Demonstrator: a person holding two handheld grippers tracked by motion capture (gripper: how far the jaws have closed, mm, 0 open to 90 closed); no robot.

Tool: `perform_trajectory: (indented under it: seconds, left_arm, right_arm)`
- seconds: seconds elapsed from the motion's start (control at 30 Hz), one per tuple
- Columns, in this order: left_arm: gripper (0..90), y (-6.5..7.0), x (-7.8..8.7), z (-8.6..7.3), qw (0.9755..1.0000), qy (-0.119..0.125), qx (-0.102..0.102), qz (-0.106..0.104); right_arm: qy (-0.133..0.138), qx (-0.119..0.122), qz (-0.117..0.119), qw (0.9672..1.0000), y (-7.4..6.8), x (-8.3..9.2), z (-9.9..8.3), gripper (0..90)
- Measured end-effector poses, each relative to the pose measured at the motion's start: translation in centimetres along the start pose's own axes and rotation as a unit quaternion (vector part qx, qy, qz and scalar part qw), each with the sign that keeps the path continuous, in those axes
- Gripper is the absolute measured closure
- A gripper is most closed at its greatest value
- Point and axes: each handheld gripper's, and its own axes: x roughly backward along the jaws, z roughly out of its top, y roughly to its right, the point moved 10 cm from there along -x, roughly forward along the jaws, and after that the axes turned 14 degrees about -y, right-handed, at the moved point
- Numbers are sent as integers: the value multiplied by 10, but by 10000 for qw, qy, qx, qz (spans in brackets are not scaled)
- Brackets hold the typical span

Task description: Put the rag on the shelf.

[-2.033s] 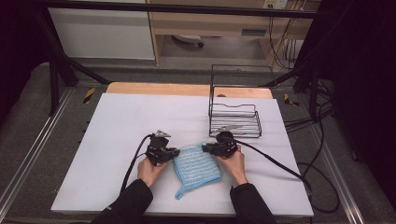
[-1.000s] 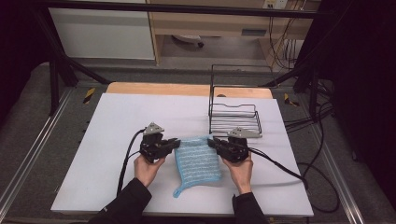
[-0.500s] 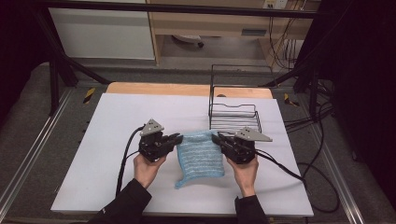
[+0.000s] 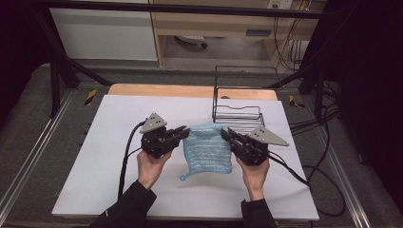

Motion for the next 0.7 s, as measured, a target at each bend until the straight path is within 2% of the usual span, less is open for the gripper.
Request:
perform_trajectory:
  seconds: [0.27,0.7]
  left_arm:
    - [799,8,2,22,9996,264,-31,-118]
    - [800,17,6,58,9979,610,-177,-101]
  right_arm:
    - [265,21,-168,9995,5,16,20,817]
    - [611,139,-418,9972,12,36,50,819]
